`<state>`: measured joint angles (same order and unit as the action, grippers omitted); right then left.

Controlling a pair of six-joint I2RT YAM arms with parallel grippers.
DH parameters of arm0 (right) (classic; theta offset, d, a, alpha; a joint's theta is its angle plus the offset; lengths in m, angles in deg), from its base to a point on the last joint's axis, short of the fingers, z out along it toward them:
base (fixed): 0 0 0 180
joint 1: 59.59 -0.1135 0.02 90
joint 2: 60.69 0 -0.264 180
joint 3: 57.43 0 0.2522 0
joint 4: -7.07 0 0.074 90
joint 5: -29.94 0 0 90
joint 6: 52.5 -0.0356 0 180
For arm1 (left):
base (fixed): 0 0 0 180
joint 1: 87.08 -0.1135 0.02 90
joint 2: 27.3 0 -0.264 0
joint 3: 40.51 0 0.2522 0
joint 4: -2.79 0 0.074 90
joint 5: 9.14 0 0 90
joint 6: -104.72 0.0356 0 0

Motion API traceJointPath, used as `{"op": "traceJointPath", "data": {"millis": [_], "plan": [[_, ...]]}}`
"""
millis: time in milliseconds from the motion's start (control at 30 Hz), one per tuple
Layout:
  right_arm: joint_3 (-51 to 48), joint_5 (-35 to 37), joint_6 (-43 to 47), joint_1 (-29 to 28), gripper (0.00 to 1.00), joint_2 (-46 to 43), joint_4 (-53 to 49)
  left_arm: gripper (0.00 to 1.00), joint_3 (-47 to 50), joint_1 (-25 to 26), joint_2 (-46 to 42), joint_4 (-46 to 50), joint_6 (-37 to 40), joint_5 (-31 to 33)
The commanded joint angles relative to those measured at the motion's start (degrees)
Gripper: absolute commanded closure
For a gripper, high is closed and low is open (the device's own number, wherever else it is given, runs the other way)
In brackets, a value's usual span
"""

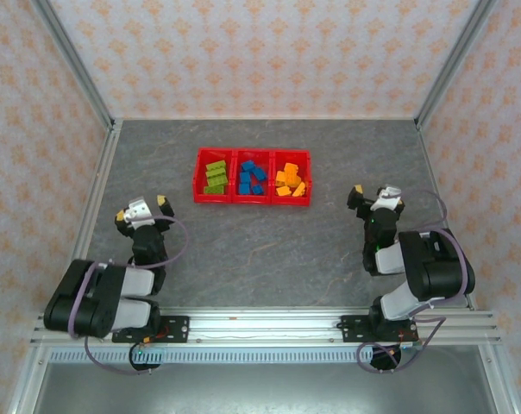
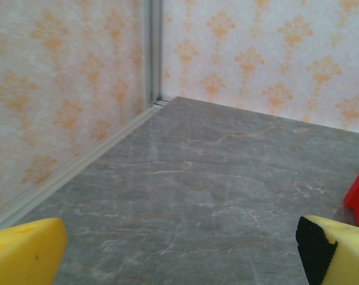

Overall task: Sort the legos into containers by color
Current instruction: Reset both arms

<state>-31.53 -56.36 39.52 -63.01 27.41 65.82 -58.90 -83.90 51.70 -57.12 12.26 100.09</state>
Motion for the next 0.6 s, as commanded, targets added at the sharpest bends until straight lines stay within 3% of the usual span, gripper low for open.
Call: {"op": "traceJointPath", "data": {"millis": [0,33,67,100,167,233,300,567], "plan": [[1.0,1.1,-0.5,0.3,0.00,-1.0,-1.6,0.00,-1.8,-3.1,11.9,-18.0,-0.3,-9.3],[0.4,1.2,-0.3,0.3,0.00,-0.3,0.5,0.00,-1.9,-3.7,10.7,-17.6,-0.9,-10.6],[0.5,1.3,-0.4,0.3,0.00,-0.6,-0.3,0.00,-4.0,-4.8,6.8,-6.4,-2.3,-13.9],[1.1,1.3,-0.5,0.3,0.00,-1.0,-1.9,0.00,-5.9,-5.1,7.0,-1.3,-2.0,-15.4],[0.8,1.3,-0.3,0.3,0.00,-0.7,-0.7,0.01,-5.8,-5.1,9.7,-7.5,-0.7,-17.0],[0.6,1.3,-0.3,0.3,0.00,-0.8,-0.5,0.00,-7.2,-5.0,7.5,-0.3,-1.7,-15.2],[0.6,1.2,-0.3,0.3,0.00,-0.9,-0.9,0.01,-5.6,-4.9,9.4,-6.1,-1.2,-14.3],[0.7,1.2,-0.3,0.3,0.00,-0.8,-1.0,0.01,-5.1,-4.4,8.9,-7.3,-1.9,-10.7]]}}
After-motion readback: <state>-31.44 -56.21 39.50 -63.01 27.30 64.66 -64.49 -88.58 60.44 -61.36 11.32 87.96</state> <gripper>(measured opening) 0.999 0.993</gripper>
